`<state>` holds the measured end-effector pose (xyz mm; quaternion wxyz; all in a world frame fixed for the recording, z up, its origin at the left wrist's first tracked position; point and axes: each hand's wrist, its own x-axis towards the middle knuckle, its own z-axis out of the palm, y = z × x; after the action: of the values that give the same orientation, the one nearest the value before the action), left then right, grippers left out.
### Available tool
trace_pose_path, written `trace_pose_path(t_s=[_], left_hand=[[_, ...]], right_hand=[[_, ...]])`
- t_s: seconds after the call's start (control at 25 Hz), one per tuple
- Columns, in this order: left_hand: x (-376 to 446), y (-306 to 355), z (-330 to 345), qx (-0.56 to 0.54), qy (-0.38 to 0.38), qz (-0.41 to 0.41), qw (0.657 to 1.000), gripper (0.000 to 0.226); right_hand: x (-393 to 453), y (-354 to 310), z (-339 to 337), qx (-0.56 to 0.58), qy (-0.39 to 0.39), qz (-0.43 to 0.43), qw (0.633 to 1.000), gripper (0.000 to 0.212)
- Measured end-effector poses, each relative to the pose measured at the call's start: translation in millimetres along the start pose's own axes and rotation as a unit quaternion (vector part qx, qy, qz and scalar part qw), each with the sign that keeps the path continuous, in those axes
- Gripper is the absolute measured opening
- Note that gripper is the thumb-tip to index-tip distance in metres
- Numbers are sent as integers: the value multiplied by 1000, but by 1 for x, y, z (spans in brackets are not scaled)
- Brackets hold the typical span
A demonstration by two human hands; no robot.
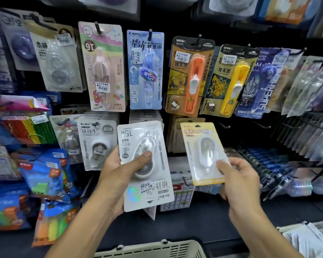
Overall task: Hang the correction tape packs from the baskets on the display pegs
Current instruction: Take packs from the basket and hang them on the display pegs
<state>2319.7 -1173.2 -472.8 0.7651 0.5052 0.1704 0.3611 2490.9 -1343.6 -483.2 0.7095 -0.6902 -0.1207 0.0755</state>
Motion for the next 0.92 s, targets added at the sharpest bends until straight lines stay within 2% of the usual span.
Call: trace_pose_path(t_s=[0.12,0.2,0.28,0.32,0.4,0.48,0.56,0.6,0.68,0.76,0.84,0.92], left_hand=[[-2,-3,3,22,12,16,1000,33],[-2,-5,6,36,24,19,999,43],[-2,-6,5,51,28,25,998,54],[-3,-6,4,61,24,24,998,60],[-3,-6,1,111,-8,5,994,66],[-3,-9,2,165,-77,-20,983,62],[-5,-12,3,159,-122,-50,978,54],[-6,-12,2,146,-134,-72,977,52],[-7,-10,-2,131,-150,-99,975,50],[-5,-4,-8,136,-126,-93,978,60],[-1,0,-15,126,-81,-87,985,75],[1,2,-20,97,-26,-77,992,70]], right_hand=[[-1,-5,-5,-30,9,-19,999,15],[-2,-2,-4,29,-28,63,997,31],[-8,1,1,92,-80,158,980,50],[-12,2,5,71,-98,154,981,55],[-18,0,15,-9,-141,41,989,56],[-20,-10,25,-64,-240,-57,967,62],[-19,-20,34,-62,-331,-48,940,62],[-19,-23,36,-49,-350,-28,935,57],[-20,-23,37,-16,-323,-1,946,48],[-20,-19,37,66,-274,27,959,50],[-17,-16,34,175,-231,88,953,56],[-14,-14,28,217,-244,150,933,58]])
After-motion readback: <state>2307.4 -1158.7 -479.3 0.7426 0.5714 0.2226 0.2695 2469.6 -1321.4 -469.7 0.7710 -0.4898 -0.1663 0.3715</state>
